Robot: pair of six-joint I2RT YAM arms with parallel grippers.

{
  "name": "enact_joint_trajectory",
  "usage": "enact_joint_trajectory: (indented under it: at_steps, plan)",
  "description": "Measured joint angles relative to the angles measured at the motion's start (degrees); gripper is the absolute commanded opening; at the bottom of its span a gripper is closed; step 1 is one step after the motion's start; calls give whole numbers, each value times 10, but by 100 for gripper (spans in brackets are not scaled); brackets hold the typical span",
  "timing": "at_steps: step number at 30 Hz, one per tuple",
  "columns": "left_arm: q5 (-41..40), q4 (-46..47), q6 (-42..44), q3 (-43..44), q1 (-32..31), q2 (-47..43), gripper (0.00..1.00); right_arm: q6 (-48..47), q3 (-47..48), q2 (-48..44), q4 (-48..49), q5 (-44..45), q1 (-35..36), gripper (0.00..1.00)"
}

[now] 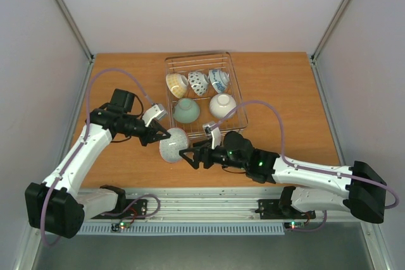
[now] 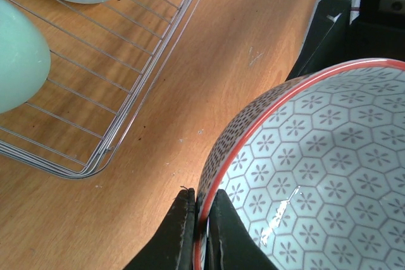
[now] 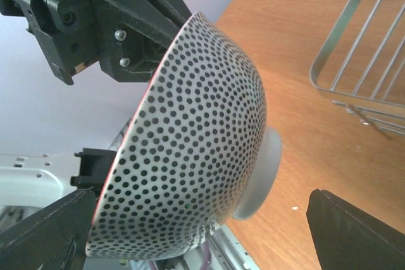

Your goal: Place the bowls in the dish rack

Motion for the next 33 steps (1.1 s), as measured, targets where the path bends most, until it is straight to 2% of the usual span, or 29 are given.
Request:
enact_joint_trajectory:
  at_steps: [7, 10, 15, 24, 25, 29, 31, 32, 33]
  plan:
    - [3, -2, 0, 0, 0, 0, 1, 46, -36, 30, 105, -40, 0, 91]
    - [3, -3, 2, 0, 0, -1, 1, 62, -46, 40, 149, -56, 0, 85]
    - [7, -7, 9, 0, 1, -4, 1, 80, -57, 54, 189, -71, -3, 66]
    - [-5, -9, 17, 0, 4, -10, 0, 94, -72, 75, 239, -89, -9, 5]
    - [-6, -9, 17, 0, 4, -10, 0, 94, -72, 76, 242, -89, -9, 2]
    - [-7, -9, 19, 0, 4, -10, 1, 93, -73, 77, 242, -88, -9, 1]
    - [-6, -8, 19, 0, 4, -10, 8, 89, -73, 73, 236, -86, -9, 1]
    - [-6, -7, 18, 0, 3, -10, 15, 85, -72, 68, 229, -83, -9, 1]
    - [-5, -3, 17, 0, 3, -10, 25, 78, -71, 61, 215, -81, -9, 1]
